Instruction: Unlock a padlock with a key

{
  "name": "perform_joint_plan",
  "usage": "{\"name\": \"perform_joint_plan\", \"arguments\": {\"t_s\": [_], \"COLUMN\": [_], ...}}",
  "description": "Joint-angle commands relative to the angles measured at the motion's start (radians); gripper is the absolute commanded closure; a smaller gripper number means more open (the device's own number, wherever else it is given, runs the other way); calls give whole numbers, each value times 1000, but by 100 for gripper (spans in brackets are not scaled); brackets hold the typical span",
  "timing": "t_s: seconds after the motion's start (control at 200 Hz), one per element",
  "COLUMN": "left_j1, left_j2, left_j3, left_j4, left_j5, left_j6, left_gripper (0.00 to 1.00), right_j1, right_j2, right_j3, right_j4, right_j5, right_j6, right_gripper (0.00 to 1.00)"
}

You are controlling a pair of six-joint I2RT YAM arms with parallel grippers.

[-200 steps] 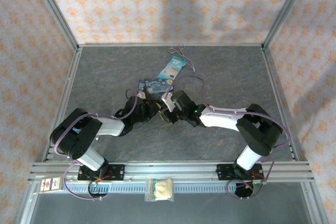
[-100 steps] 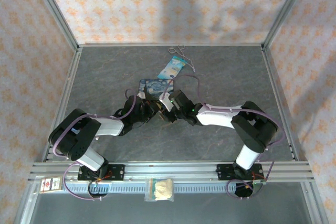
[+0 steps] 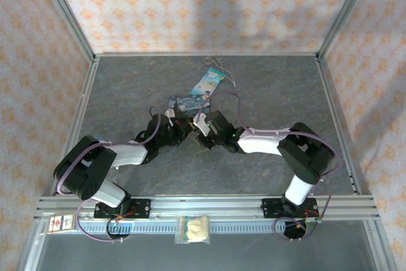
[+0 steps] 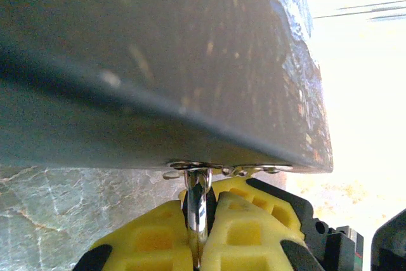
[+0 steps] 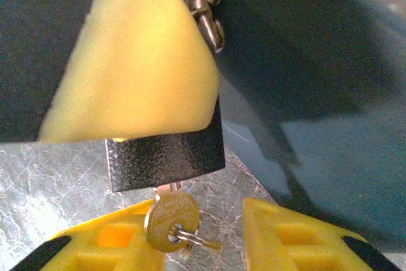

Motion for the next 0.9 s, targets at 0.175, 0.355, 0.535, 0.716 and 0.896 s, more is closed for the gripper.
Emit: {"name": "perform_joint_plan", "arguments": {"t_s": [0.175, 0.355, 0.535, 0.716, 0.896], "left_j1": [8, 7, 7, 8, 8], "left_j2": [-44, -48, -46, -39, -43], "left_j3": [19, 12, 6, -6, -34], "left_j4": [5, 5, 10, 16, 58], "left_j5": [31, 30, 33, 35, 51], "left_j6": [15, 20, 23, 47, 158], "left_gripper": [100, 100, 100, 100, 100], "right_j1": [-4, -4, -6, -59, -181], "right_j2": [-9, -18, -13, -3, 83], "right_j3": [12, 13, 25, 61, 155], "right_j4": [81, 98, 96, 45, -63], "right_j5": [28, 20, -1, -158, -540], "right_j6": [18, 42, 83, 138, 207], "right_gripper": [66, 75, 96, 100, 100]}}
